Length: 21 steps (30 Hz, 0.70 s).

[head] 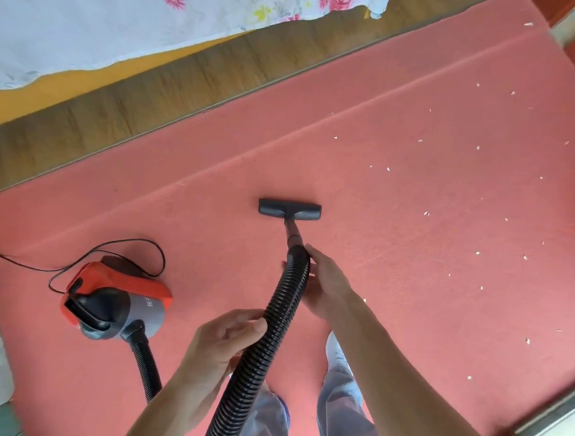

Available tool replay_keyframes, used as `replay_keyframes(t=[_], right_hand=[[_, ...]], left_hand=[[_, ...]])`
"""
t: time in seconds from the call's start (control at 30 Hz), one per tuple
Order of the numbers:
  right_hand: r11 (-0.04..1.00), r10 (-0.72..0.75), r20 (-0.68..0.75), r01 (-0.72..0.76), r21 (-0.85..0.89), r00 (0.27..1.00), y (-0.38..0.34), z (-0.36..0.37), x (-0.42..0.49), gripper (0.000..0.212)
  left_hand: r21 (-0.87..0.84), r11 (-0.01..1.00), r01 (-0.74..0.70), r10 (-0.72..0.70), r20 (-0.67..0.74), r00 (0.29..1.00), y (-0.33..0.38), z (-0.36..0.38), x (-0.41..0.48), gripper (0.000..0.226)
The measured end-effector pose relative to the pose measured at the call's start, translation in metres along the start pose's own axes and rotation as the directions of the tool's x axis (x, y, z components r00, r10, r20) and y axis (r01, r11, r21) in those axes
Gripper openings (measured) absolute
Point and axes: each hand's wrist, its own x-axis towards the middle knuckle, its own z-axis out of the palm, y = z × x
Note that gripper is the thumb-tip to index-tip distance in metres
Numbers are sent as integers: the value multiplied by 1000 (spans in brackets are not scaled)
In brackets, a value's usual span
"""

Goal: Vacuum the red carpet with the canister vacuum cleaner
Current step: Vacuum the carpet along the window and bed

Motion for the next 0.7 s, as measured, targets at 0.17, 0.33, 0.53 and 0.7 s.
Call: replay_keyframes(t=[0.17, 0.33, 0.53, 0.7], right_hand=[[979, 38, -16, -34, 199, 999, 39, -9, -40, 34], [956, 63, -84, -36, 291, 994, 67, -14, -53, 30], [958, 23, -98, 6, 287, 995, 75, -20, -42, 29], [969, 20, -96, 4, 249, 995, 72, -32, -25, 29]], left_hand=[[101, 995, -22, 22, 2, 1000, -10, -2, -27, 55], [131, 991, 11, -15, 28, 1000, -18, -9, -49, 51], [141, 987, 81, -83, 11, 996, -27, -12, -44, 23], [157, 979, 127, -121, -45, 992, -30, 2, -33, 16]])
